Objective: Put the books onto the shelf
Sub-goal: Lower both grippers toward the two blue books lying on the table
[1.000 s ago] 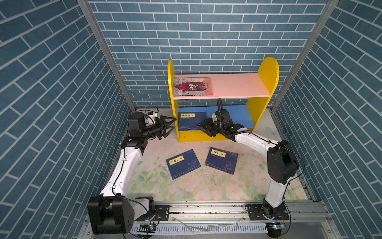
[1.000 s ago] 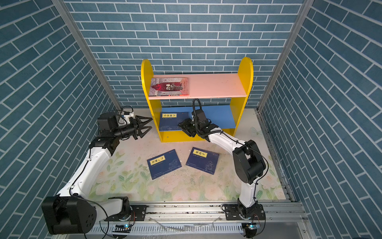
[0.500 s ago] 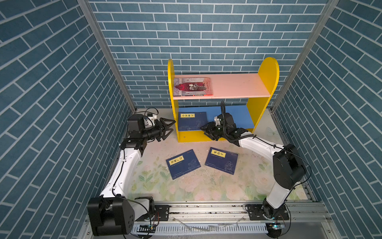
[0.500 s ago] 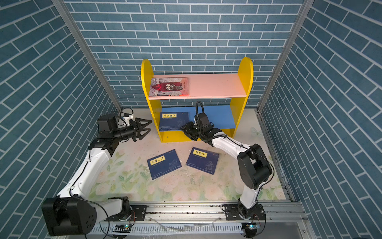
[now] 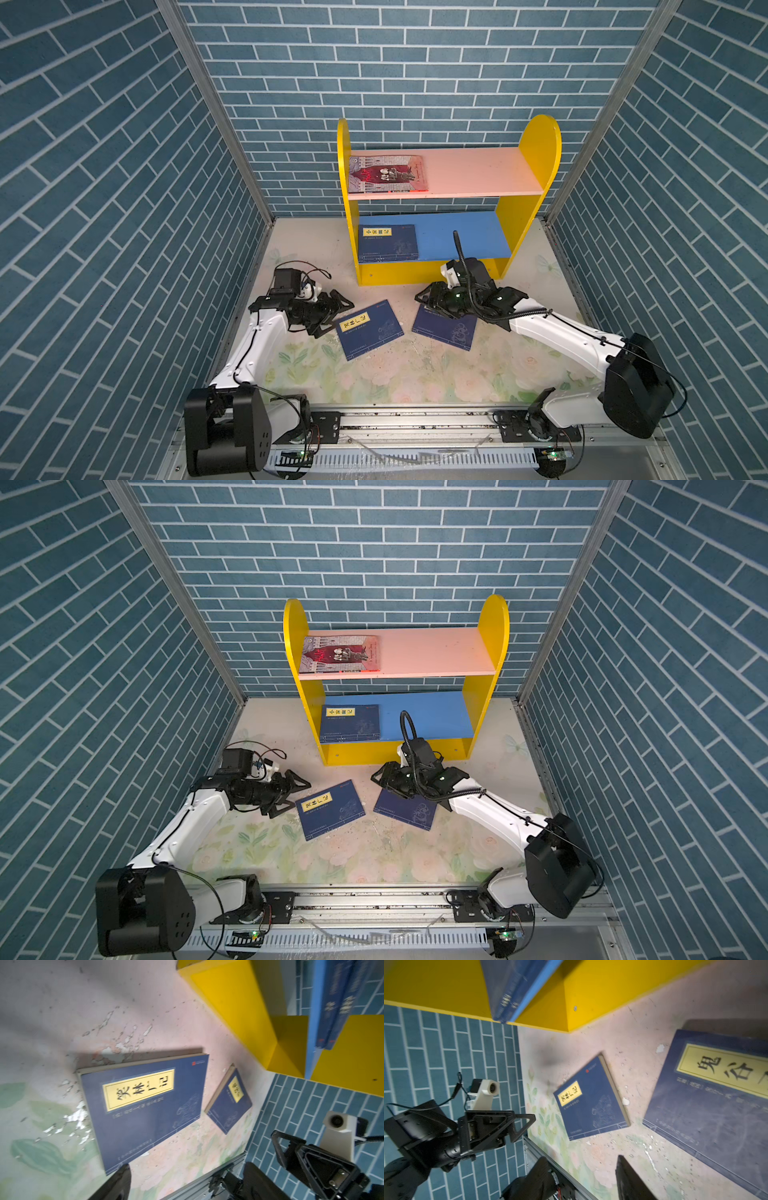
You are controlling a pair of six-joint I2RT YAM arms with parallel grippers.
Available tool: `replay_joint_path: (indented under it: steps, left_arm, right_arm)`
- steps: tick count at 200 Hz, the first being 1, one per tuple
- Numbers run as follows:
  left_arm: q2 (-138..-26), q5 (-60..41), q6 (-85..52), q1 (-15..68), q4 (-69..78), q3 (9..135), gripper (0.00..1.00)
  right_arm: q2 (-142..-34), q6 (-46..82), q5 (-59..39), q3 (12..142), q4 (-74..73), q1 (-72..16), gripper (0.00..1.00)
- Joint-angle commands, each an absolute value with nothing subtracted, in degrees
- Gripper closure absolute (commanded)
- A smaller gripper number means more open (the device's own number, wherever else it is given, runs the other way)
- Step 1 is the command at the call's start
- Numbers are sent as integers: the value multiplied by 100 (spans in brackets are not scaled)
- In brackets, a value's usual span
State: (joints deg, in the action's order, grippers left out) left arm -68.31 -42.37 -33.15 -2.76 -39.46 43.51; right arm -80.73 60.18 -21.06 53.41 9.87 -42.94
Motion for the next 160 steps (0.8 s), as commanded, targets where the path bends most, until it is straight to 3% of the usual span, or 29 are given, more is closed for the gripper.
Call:
replay_joint_path:
  steps: [1, 66, 98, 160]
  left_arm:
    - [-6820, -3871, -2913, -308, -4115, 4094, 3]
    - [-6970, -3329, -3006, -264, -4086, 3685, 0]
    - [-7242, -2223, -2770, -211, -4509, 3981, 0]
    - [-7650, -2974, -2728, -167, -3697, 3684, 0]
  right_arm:
    - [-8378, 5422, -2143, 5374, 936, -4399, 46]
    - [-9169, 4696, -2061, 5815, 1036, -4487, 45]
    - [-9602, 4486, -2092, 6129, 1169, -4513, 45]
    - [-10213, 4280, -2194, 6603, 1379, -4535, 44]
